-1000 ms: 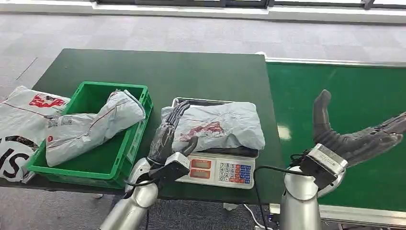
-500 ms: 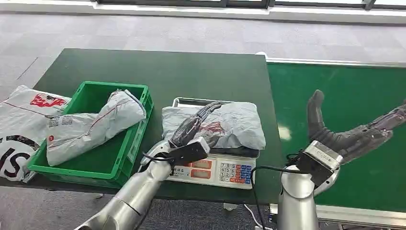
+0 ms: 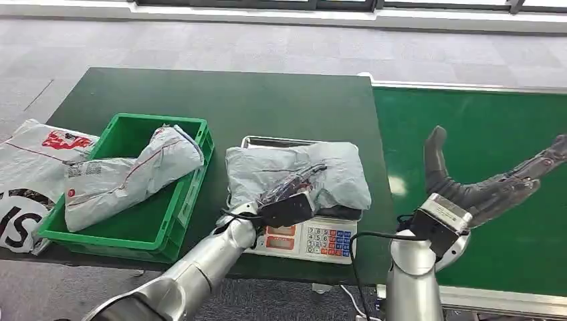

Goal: Moved the parcel from conveyor to table for the left to box.

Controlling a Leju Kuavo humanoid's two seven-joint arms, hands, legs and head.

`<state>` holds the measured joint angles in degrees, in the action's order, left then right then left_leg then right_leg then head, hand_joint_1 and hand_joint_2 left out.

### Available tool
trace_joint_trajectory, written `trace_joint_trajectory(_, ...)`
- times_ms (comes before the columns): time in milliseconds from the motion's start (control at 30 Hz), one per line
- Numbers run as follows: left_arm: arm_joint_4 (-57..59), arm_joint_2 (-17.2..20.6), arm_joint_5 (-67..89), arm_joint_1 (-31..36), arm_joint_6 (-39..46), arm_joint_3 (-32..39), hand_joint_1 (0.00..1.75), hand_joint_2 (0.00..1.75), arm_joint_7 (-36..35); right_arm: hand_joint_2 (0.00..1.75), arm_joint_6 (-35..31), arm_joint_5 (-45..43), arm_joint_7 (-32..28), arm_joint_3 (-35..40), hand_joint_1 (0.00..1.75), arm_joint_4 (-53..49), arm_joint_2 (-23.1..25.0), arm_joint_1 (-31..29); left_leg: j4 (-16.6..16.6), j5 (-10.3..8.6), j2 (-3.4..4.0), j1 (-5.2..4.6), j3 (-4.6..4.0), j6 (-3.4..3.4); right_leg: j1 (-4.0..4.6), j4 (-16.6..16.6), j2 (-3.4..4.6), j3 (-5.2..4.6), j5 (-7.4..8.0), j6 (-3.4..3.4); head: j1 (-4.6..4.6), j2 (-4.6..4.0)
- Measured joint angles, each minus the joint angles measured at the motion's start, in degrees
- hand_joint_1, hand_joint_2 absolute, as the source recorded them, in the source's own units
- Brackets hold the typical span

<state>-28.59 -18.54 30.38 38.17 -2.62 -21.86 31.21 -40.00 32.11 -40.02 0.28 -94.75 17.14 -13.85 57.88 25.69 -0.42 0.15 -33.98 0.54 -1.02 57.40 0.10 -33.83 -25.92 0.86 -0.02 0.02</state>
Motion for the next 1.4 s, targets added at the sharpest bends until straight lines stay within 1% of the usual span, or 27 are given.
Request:
trace_joint_trajectory(133, 2.16, -0.41, -0.74, 0.62, -1.4, 0.0, 0.0, 1.75, -0.5, 1.75, 0.0, 0.02, 0.0, 0.0, 0.0, 0.33, 0.0, -0.03, 0.0, 0.0, 0.0, 0.0, 0.01, 0.0, 0.0, 0.0, 0.0, 0.01, 0.0, 0.0, 0.0, -0.02)
trace_joint_trajectory(233, 3.85, -0.63, -1.92, 1.15, -4.22, 0.0, 0.0, 1.75, -1.97, 1.75, 0.0, -0.02, 0.0, 0.0, 0.0, 0.63, 0.0, -0.05, 0.0, 0.0, -0.01, 0.0, 0.02, 0.0, 0.0, 0.0, 0.0, 0.03, 0.0, 0.0, 0.0, 0.0)
trace_joint_trajectory(333, 5.18, -0.79, -1.94, 1.27, -5.18, 0.0, 0.0, 1.75, -3.13, 1.75, 0.0, -0.07, 0.0, 0.0, 0.0, 0.85, 0.0, -0.05, 0.0, 0.0, -0.01, 0.0, 0.03, 0.0, 0.0, 0.0, -0.01, 0.04, 0.0, 0.0, 0.0, 0.0)
trace_joint_trajectory(367, 5.59, -0.81, -1.64, 1.36, -5.18, 0.0, 0.14, 1.75, -3.34, 1.75, 0.0, -0.09, 0.0, 0.0, 0.0, 0.92, 0.0, -0.05, 0.0, 0.0, -0.01, 0.0, 0.04, 0.0, 0.0, 0.0, -0.01, 0.05, 0.0, 0.0, 0.0, 0.0)
trace_joint_trajectory(400, 5.94, -0.87, -1.46, 1.44, -5.16, 0.0, 1.5, 1.75, -3.5, 1.75, 0.0, -0.11, 0.0, 0.0, 0.0, 0.96, 0.0, -0.05, 0.0, 0.0, -0.01, 0.0, 0.04, 0.0, 0.0, 0.0, -0.01, 0.06, 0.0, 0.0, 0.0, 0.0)
trace_joint_trajectory(433, 6.2, -0.92, -1.29, 1.54, -5.11, 0.0, 1.75, 1.75, -3.61, 1.75, 0.0, -0.11, 0.0, 0.0, 0.0, 1.0, 0.0, -0.05, 0.0, 0.0, -0.01, 0.0, 0.05, 0.0, 0.0, 0.0, -0.01, 0.07, 0.0, 0.0, 0.0, -0.02)
trace_joint_trajectory(533, 6.84, -1.09, -0.3, 1.78, -4.3, 0.0, 1.75, 1.75, -4.13, 1.75, 0.0, -0.09, 0.0, -0.02, 0.0, 1.11, 0.0, -0.05, 0.0, 0.0, -0.01, 0.0, 0.09, 0.0, 0.0, 0.0, -0.01, 0.11, 0.0, 0.0, 0.0, -0.02)
trace_joint_trajectory(700, 7.36, -1.29, 1.31, 2.04, -0.15, -0.02, 1.75, 1.75, -5.55, 1.75, 0.0, -0.24, 0.0, -0.11, 0.0, 1.27, 0.0, -0.04, 0.0, 0.0, -0.01, 0.0, 0.15, 0.0, 0.0, -0.01, -0.01, 0.18, 0.0, 0.0, 0.0, -0.02)
trace_joint_trajectory(933, 7.49, -1.35, 2.58, 2.3, 3.43, -0.02, 1.75, 1.75, -6.16, 1.75, 0.0, -0.26, 0.0, -0.15, 0.0, 1.27, 0.0, -0.03, 0.0, -0.02, 0.0, 0.0, 0.22, 0.03, 0.0, 0.0, 0.0, 0.22, 0.0, 0.0, 0.0, 0.0)
trace_joint_trajectory(1400, 7.49, -1.38, 3.26, 2.46, 5.05, -0.09, 1.75, 1.75, -6.16, 1.75, 0.0, -0.35, 0.0, -0.15, 0.0, 1.27, 0.0, -0.03, 0.0, -0.02, 0.0, 0.0, 0.21, 0.03, 0.0, 0.0, 0.0, 0.23, 0.0, 0.0, 0.0, 0.0)
